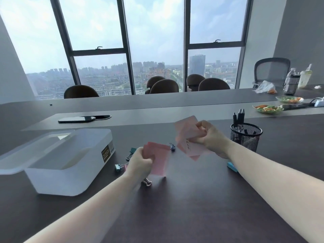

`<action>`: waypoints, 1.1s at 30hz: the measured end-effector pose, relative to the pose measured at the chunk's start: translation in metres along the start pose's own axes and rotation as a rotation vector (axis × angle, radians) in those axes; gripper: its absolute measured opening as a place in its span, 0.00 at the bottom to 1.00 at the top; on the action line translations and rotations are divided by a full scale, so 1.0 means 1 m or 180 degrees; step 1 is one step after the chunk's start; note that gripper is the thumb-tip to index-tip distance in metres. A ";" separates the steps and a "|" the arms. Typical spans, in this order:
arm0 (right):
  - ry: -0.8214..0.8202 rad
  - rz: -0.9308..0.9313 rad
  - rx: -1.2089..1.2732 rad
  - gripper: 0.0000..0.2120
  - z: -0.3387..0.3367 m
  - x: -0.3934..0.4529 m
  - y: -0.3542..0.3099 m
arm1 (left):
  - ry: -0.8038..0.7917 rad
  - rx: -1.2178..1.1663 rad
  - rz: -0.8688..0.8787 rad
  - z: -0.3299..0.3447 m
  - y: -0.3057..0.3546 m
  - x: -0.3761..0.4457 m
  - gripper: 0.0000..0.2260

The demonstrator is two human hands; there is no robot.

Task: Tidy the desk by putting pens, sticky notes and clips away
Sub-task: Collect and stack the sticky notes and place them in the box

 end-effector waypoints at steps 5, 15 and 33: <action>-0.0140 -0.0146 0.0462 0.36 0.022 -0.010 -0.005 | 0.0104 -0.0786 0.0129 0.017 0.006 0.003 0.13; 0.0518 -0.0032 0.0536 0.10 0.041 -0.008 0.031 | -0.0156 -0.1767 0.0051 0.047 0.007 0.003 0.12; 0.0337 -0.0127 0.0849 0.25 0.068 -0.003 0.036 | -0.0032 -0.0958 0.0631 0.051 0.006 0.033 0.15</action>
Point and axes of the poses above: each hand's wrist, its own x-axis towards the middle knuckle, its own z-axis out of the palm, y = z × x, the point moved 5 cm from there along x, towards the middle knuckle, and after that the axes turned 4 degrees about y, right-handed, at the moved point
